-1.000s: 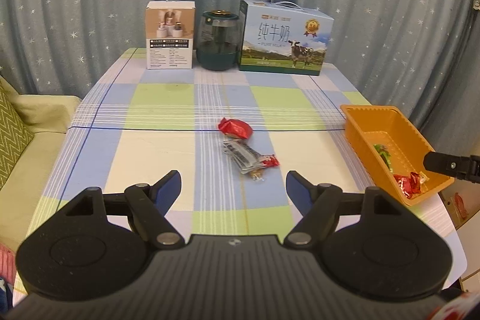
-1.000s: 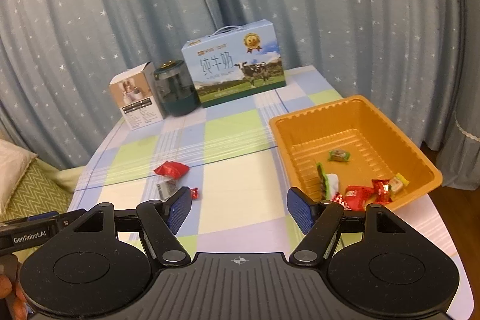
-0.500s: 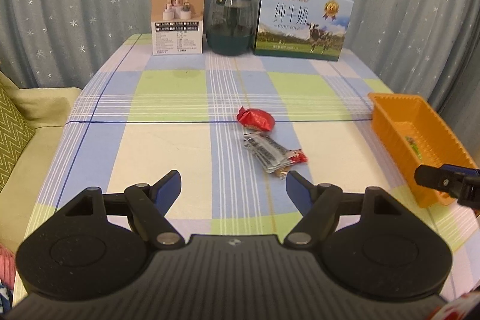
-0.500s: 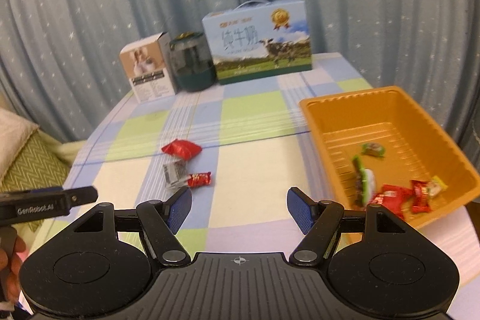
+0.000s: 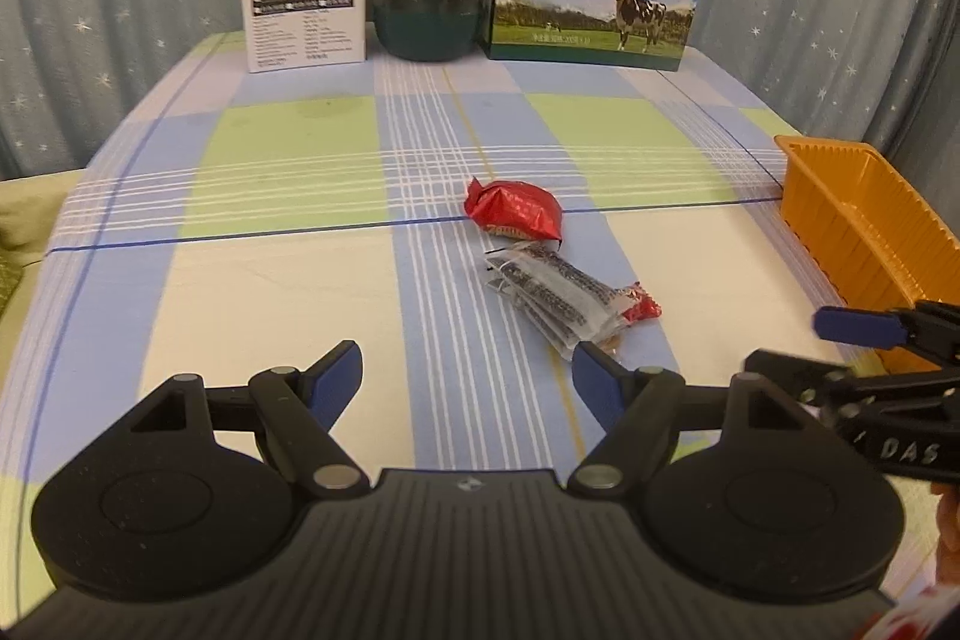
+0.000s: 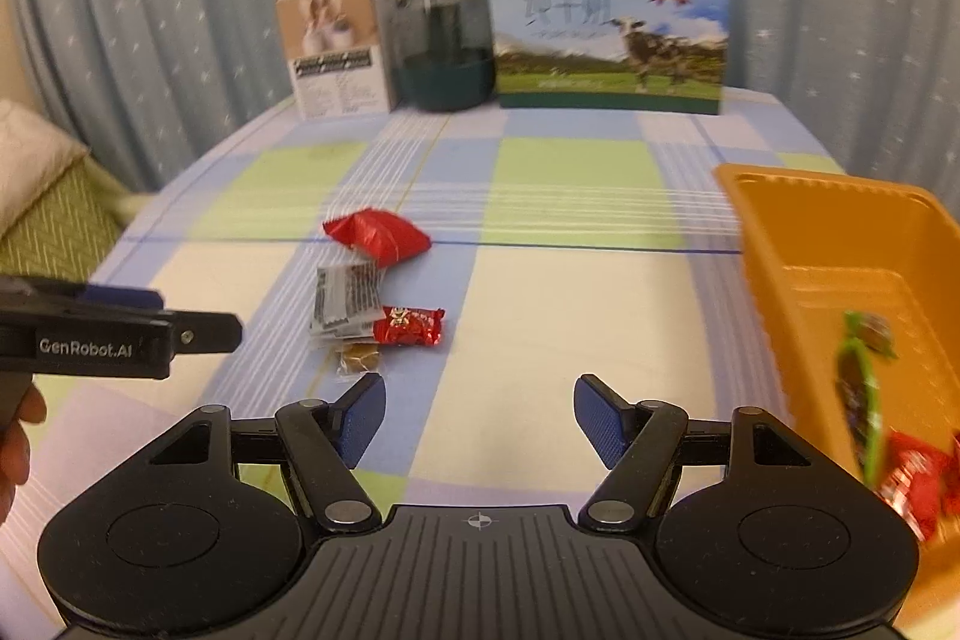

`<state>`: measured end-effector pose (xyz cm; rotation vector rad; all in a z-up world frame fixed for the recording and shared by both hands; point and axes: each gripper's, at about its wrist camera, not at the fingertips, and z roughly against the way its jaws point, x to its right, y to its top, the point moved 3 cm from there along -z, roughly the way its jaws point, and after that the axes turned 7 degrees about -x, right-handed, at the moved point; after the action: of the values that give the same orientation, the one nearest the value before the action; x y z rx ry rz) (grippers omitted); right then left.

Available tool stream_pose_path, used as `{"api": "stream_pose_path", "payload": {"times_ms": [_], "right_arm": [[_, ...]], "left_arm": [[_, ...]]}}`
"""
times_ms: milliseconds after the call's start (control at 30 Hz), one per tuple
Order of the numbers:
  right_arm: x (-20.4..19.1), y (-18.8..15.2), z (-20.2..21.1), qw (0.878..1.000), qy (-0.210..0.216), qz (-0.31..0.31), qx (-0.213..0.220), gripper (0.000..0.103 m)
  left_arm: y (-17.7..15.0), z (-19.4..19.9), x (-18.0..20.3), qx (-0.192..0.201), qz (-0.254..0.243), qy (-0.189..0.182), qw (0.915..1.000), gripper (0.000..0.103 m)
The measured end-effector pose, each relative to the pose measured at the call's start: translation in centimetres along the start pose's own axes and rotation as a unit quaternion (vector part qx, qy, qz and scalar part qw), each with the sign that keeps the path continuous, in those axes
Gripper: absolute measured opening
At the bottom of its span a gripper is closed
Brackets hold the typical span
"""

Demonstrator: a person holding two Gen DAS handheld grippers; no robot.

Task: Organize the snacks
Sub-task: 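Move both open tools back over the remaining snacks, then grasp the clear seaweed snack packet with the left tool while the right tool grasps the gold candy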

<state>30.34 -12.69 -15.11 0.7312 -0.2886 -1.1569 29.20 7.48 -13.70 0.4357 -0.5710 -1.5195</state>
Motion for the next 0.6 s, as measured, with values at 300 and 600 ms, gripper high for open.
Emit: {"api": "stream_pose_path", "payload": {"times_ms": [300, 600], "right_arm": [[0.5, 1.5, -3.2, 0.999, -0.004, 0.029, -0.022, 0.07], [2.4, 1.7, -3.3, 0.999, -0.025, -0.012, -0.029, 0.07]], "left_arm": [[2.1, -3.2, 0.9, 0.004, 0.006, -0.05, 0.9987, 0.074], [3.6, -6.0, 2.6, 0.002, 0.017, -0.053, 0.9985, 0.073]]}}
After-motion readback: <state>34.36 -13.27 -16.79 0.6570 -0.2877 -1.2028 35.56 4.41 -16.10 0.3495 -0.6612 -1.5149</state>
